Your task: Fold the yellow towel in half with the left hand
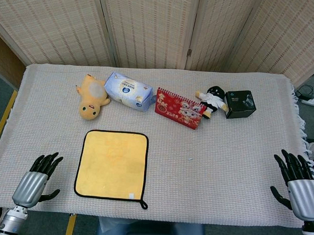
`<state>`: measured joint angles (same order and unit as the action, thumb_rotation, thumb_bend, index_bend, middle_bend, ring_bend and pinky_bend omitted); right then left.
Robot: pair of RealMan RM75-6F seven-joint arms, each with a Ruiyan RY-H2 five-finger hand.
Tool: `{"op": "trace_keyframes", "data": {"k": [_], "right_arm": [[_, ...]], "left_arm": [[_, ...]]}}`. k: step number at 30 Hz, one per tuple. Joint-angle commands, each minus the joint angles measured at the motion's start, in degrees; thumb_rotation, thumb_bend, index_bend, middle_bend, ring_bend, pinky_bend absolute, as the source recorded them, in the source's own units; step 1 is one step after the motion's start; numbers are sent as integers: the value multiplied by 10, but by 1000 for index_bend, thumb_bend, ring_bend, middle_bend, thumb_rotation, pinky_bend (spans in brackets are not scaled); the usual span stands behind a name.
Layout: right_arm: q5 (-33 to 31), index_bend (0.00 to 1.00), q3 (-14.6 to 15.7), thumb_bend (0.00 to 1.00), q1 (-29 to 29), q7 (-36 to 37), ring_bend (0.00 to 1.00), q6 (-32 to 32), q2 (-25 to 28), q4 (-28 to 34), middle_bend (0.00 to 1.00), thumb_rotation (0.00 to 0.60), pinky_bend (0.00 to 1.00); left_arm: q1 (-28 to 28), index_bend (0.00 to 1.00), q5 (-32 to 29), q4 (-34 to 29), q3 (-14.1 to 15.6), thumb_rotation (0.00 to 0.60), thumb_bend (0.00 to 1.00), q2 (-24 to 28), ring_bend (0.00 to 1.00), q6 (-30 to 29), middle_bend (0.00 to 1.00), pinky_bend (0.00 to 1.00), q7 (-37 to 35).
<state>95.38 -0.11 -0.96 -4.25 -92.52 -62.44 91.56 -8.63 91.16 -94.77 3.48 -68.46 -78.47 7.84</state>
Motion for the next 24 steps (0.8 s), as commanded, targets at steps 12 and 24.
{"op": "trace_keyframes", "data": {"k": [12,24], "right_arm": [[4,0,0,325,-10,6,0,-21,1,0,0,600,0],[-9,0,-5,326,-4,-5,0,-4,-4,1,0,600,0]], "left_arm": [[-15,55,41,31,-11,600,250,-25,57,-23,17,108,-48],[-123,467,26,55,-82,600,354,-77,1000,45,1000,1000,-213]]}}
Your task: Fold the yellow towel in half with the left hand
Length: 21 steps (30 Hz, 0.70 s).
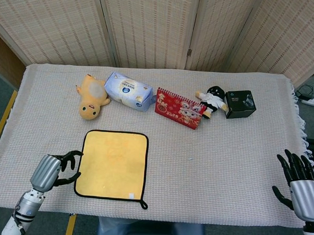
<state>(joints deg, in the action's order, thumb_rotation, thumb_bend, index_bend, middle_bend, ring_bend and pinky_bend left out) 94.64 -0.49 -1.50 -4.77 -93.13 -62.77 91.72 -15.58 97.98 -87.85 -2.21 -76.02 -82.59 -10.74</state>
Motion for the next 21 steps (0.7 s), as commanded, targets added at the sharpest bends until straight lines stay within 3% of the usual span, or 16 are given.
{"op": "trace_keyframes", "data": {"k": [1,10,21], "right_arm": [[-4,0,-2,326,1,1,0,3,-1,-1,0,600,0],[-32,0,-11,325,5,0,0,18,-3,-5,0,600,0],[-54,0,-17,325,4,14,0,25,1,-11,0,600,0]], "left_arm": [[-62,472,-53,-17,-29,600,359,-1,1000,104,1000,1000,-18],[-135,475,-181,1,-76,600,402,-46,1000,234,1000,1000,58],[-195,425,-293,70,-117,600,434,-108,1000,296,1000,1000,121]]}}
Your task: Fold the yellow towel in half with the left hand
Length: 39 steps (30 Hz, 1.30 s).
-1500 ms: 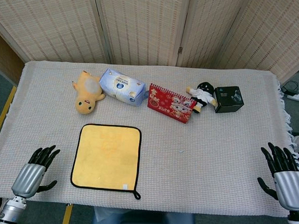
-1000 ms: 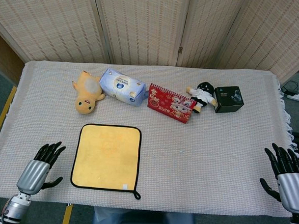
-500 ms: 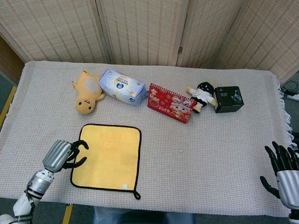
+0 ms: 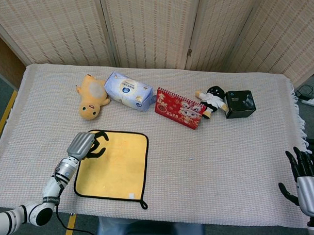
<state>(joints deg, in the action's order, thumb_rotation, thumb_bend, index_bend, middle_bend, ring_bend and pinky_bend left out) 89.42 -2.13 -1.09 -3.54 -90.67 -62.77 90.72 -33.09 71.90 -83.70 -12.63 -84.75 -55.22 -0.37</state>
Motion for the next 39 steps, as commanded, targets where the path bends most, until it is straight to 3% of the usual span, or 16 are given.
{"op": "trace_keyframes", "data": {"k": [1,6,11,16,25,32,39], "right_arm": [[-3,0,-1,325,-1,3,0,1,1,-1,0,600,0],[-13,0,-3,325,-3,10,0,2,3,-5,0,600,0],[-24,0,-6,325,-4,17,0,7,4,-10,0,600,0],[-28,0,-8,325,-4,23,0,9,5,-11,0,600,0],[-38,0,-11,325,-2,31,0,15,6,-16,0,600,0],[-49,0,-13,325,-5,34,0,18,7,-19,0,600,0],[-54,0,-14,326,-7,38,0,19,8,-21,0,600,0]], "left_arm": [[-25,417,-41,40,-14,600,434,-27,1000,28,1000,1000,23],[-52,363,-90,93,-20,600,431,-55,1000,69,1000,1000,39],[-70,375,-107,142,-24,600,418,-79,1000,88,1000,1000,36],[-93,405,-113,209,-33,600,360,-122,1000,101,1000,1000,20],[-117,428,-108,278,-34,600,360,-149,1000,132,1000,1000,-5],[-139,444,-98,337,-37,600,459,-170,1000,166,1000,1000,-40],[-156,447,-92,372,-36,600,485,-185,1000,190,1000,1000,-58]]}}
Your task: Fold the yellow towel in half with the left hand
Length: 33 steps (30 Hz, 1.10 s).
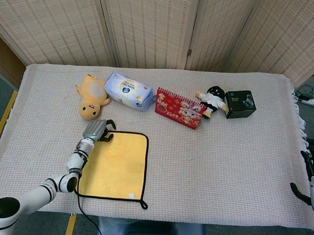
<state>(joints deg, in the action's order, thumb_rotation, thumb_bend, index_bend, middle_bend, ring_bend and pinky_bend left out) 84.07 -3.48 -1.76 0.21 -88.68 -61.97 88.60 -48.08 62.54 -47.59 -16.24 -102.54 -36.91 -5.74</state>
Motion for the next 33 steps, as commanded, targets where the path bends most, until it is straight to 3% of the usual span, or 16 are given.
{"op": "trace_keyframes", "data": {"k": [1,15,21,33], "right_arm": [[-1,0,-1,326,-1,1,0,-2,1,0,0,600,0],[-3,0,-2,325,-3,5,0,-3,1,-2,0,600,0],[-5,0,-3,325,-3,4,0,-1,1,-2,0,600,0],[5,0,-1,326,-8,4,0,-12,2,2,0,600,0]], "left_arm": [[-8,447,2,15,0,600,485,-9,1000,10,1000,1000,-6],[-17,481,15,42,5,600,485,-28,1000,14,1000,1000,-22],[-15,545,21,58,3,600,485,-43,1000,-13,1000,1000,-24],[3,608,40,9,14,600,486,-27,1000,-53,1000,1000,-10]]}}
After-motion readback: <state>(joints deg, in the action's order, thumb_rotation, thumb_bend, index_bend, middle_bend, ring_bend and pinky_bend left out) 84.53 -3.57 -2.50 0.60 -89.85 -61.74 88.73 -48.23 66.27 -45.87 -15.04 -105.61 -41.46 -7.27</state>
